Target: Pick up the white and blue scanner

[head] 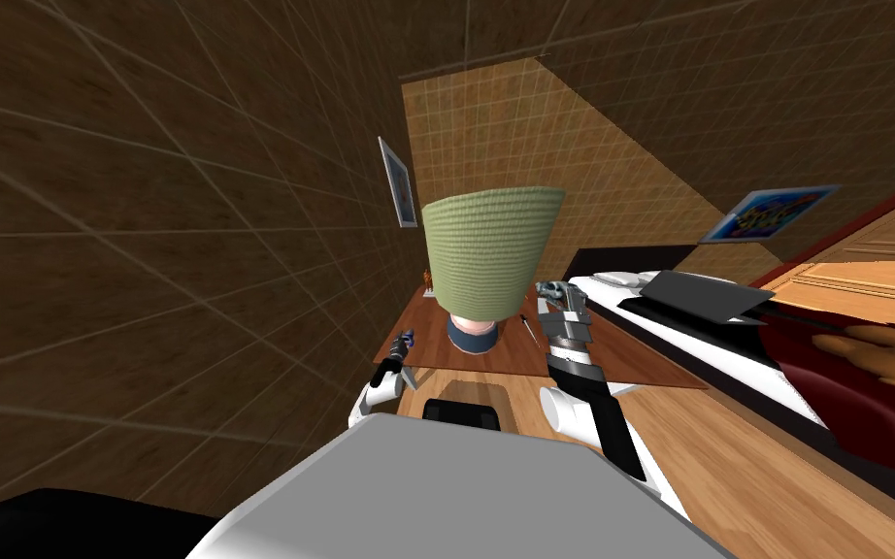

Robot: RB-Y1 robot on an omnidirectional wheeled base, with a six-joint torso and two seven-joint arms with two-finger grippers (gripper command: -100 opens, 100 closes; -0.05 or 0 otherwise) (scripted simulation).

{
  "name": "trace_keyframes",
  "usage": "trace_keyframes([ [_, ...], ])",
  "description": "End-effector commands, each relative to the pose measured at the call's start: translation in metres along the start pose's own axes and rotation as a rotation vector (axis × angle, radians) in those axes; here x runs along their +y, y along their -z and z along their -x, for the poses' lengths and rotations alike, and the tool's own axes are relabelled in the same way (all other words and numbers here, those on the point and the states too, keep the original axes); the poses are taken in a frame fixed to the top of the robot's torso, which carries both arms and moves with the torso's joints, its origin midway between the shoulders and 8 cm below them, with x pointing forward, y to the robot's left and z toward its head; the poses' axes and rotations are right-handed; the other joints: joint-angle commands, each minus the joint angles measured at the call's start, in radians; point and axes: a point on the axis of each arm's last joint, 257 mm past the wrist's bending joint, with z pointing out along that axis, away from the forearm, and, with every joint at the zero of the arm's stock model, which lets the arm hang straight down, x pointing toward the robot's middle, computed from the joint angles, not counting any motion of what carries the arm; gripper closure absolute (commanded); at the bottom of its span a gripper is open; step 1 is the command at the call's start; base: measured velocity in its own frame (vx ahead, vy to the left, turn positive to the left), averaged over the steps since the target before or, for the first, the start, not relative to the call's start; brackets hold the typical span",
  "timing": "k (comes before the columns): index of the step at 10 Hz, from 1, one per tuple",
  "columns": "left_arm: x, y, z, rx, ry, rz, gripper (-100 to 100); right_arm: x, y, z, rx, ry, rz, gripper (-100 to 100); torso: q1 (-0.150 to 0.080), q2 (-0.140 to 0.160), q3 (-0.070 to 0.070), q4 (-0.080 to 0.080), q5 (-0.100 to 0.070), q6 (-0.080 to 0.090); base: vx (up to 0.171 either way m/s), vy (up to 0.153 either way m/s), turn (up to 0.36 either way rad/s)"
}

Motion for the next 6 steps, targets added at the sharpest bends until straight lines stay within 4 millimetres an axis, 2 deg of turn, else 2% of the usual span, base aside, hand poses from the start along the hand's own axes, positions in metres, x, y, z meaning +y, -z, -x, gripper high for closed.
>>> trace_keyframes([
  [1,0.001,-0.006,-0.014,0.016,-0.007,0.000,-100,0.000,0.000,0.000,0.000,0.000,0.000,0,0.000,0.000,0.000,0.000,0.000,0.000,0.017,0.050,0.081],
  [3,0.002,-0.014,-0.031,0.034,-0.015,0.003,-100,0.000,0.000,0.000,0.000,0.000,0.000,0,0.000,0.000,0.000,0.000,0.000,0.000,0.016,0.039,0.091],
  [4,0.003,-0.012,-0.026,0.027,-0.010,0.002,-100,0.000,0.000,0.000,0.000,0.000,0.000,0,0.000,0.000,0.000,0.000,0.000,0.000,0.007,0.016,0.012],
  [5,0.003,-0.012,-0.028,0.028,-0.012,0.002,100,0.000,0.000,0.000,0.000,0.000,0.000,0,-0.001,0.001,0.000,0.000,0.000,0.000,0.000,0.000,0.000],
  [6,0.006,-0.012,-0.027,0.027,-0.012,0.006,100,0.000,0.000,0.000,0.000,0.000,0.000,0,-0.002,0.001,0.001,0.001,-0.001,0.000,0.000,0.000,0.000],
])
